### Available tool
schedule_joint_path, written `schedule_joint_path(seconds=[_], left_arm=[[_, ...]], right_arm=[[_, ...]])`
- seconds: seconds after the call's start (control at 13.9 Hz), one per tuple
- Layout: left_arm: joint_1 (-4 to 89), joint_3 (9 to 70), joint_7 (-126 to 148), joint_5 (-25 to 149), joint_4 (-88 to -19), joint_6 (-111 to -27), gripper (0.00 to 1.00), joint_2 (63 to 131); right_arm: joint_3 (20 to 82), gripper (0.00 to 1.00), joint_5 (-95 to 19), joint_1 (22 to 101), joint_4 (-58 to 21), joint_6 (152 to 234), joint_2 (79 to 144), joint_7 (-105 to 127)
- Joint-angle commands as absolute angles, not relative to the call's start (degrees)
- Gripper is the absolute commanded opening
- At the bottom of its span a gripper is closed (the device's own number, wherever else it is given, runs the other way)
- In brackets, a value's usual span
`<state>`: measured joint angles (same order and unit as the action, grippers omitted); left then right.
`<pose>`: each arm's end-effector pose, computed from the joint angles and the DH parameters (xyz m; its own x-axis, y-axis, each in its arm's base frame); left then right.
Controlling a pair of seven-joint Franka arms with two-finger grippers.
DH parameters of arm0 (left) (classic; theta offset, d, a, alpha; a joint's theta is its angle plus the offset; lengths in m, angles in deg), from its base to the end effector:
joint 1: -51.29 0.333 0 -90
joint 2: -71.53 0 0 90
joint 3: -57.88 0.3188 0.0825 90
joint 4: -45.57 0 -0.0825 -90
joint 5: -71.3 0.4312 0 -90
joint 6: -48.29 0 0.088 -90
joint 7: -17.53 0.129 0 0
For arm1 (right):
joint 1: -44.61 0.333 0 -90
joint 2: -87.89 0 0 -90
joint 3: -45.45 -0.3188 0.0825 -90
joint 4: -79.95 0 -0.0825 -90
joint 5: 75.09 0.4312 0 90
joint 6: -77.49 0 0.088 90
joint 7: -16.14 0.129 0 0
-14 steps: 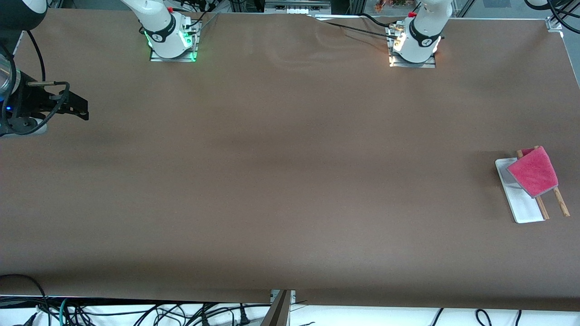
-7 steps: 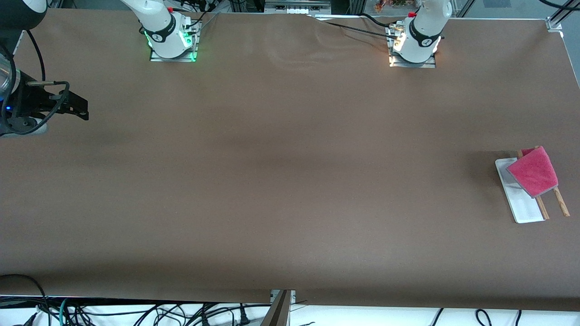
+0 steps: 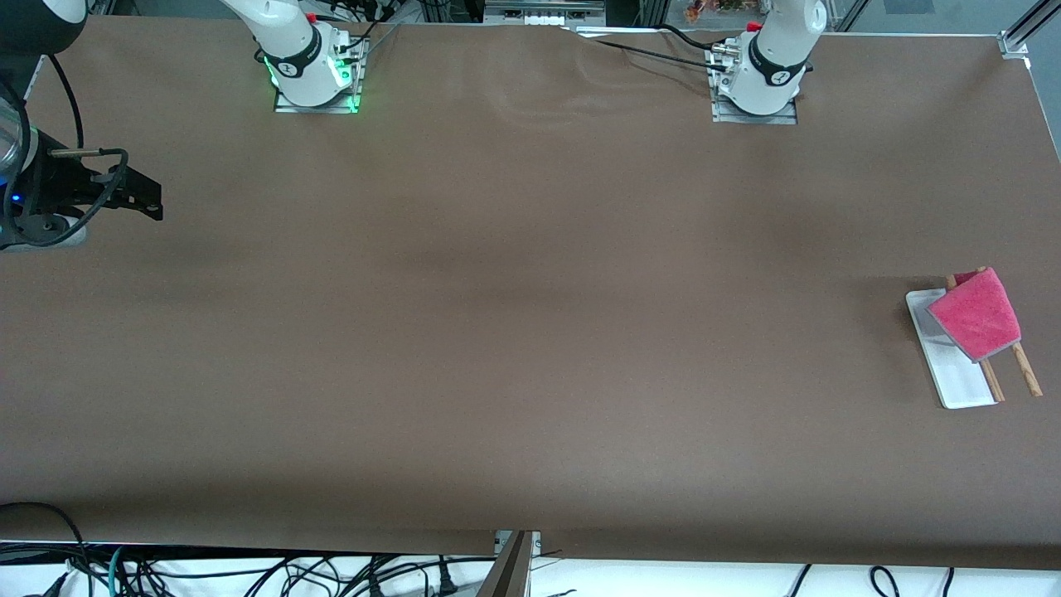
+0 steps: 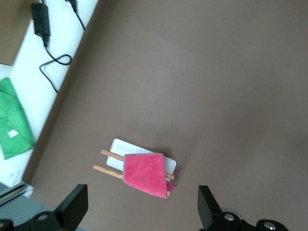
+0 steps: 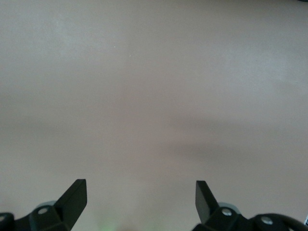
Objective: Pass towel and hang on rack
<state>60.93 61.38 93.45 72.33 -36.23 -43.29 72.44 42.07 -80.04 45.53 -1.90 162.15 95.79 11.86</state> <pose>0.5952 0.1409 0.6732 0.4567 -0.8894 0.0193 -0.8776 -0.4540 -0.1542 0.6318 0.0333 0.5861 0.9856 0.1408 -0.0938 0.1478 -0.9864 0.0714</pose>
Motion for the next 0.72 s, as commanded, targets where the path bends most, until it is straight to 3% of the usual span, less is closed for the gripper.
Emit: schedule_joint_path(seconds=[0.0, 0.65], left_arm=[[56.3, 62.1, 86.38, 76.14, -49.33, -48.38, 1.0, 61.45], [54.89, 61.39, 43.59, 69.4, -48.4, -35.56, 1.0, 62.91]], right_arm=[[41.85, 1.0, -79.93, 45.49, -0.47, 161.52, 96.33, 11.57], [41.85, 1.0, -80.02, 45.84, -0.47, 161.52, 96.33, 11.75]])
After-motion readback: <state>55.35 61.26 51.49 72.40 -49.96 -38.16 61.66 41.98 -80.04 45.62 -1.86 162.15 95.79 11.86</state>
